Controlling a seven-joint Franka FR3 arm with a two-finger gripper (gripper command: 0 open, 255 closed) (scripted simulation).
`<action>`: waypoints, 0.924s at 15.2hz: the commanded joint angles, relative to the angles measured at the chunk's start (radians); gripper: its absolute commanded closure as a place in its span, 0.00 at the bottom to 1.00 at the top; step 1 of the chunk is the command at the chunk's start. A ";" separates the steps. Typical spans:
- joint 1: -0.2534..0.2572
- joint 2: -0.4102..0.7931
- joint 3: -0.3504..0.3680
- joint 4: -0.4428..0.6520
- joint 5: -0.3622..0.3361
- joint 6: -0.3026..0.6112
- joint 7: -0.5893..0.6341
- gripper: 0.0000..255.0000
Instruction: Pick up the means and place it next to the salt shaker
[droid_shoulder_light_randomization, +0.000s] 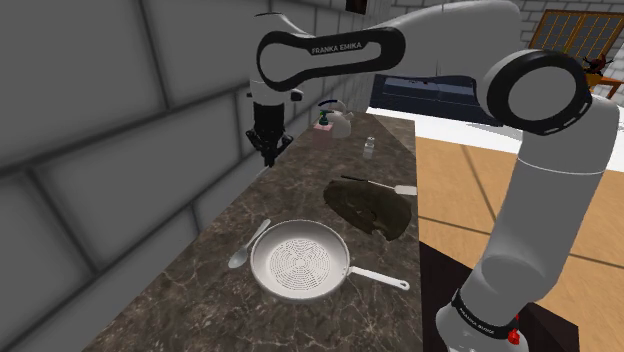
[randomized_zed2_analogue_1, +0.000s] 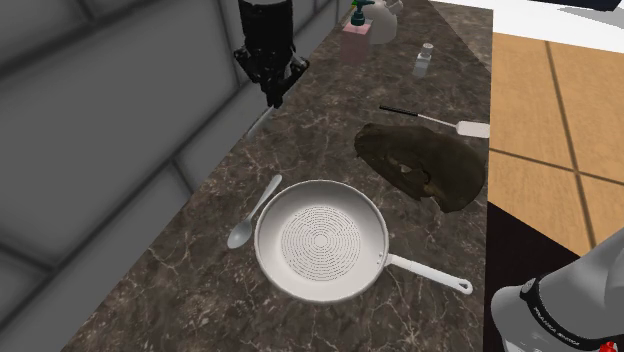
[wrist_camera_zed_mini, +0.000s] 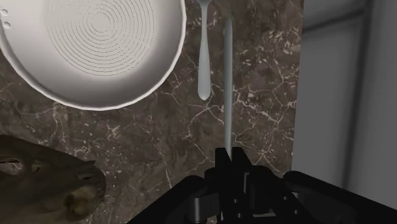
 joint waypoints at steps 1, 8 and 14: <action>-0.033 -0.033 -0.016 -0.040 0.017 0.009 -0.052 1.00; -0.134 -0.109 -0.086 -0.126 0.053 0.019 -0.226 1.00; -0.211 -0.132 -0.150 -0.151 0.062 0.016 -0.369 1.00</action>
